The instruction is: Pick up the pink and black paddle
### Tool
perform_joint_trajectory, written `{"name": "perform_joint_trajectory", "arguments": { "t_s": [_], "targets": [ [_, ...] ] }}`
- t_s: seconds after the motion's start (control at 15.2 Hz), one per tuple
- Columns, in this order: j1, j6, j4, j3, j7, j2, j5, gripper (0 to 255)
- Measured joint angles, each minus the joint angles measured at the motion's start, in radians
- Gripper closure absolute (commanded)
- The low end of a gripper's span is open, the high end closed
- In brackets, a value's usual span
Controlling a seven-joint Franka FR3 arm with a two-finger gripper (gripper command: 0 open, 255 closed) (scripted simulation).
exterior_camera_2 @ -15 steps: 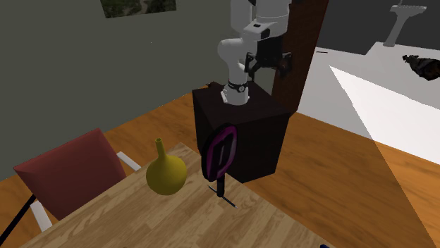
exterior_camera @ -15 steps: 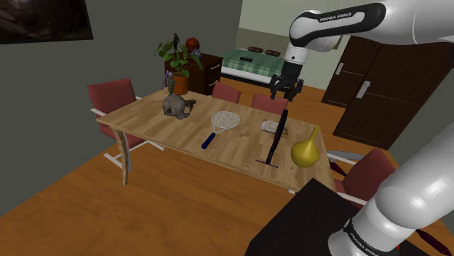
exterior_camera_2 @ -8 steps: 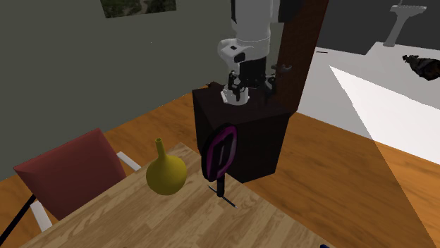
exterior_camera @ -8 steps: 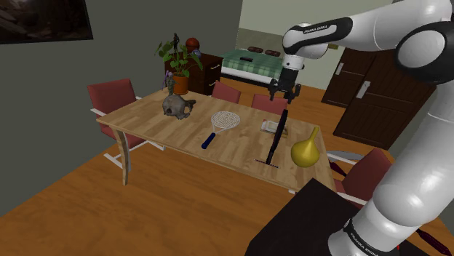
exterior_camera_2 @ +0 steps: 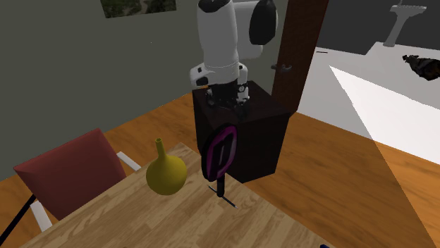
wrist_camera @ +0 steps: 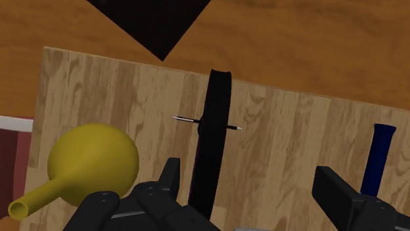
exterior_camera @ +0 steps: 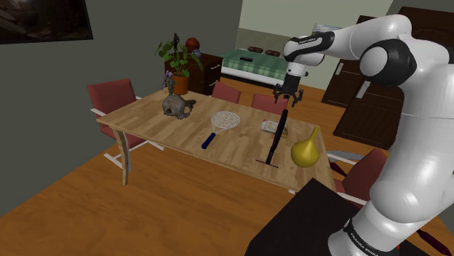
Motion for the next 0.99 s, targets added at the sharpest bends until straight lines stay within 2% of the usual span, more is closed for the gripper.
{"name": "perform_joint_trajectory", "arguments": {
  "t_s": [0.2,0.4,0.79,0.86,0.99],
  "targets": [
    [-0.041,-0.019,0.095,-0.021,0.029,0.095,0.026,0],
    [-0.053,-0.006,0.105,-0.027,0.037,0.125,0.035,0],
    [-0.053,0.061,0.060,-0.024,0.029,0.148,0.043,0],
    [-0.053,0.065,0.056,-0.024,0.028,0.149,0.043,255],
    [-0.054,0.067,0.054,-0.024,0.027,0.149,0.043,255]
  ]
}}
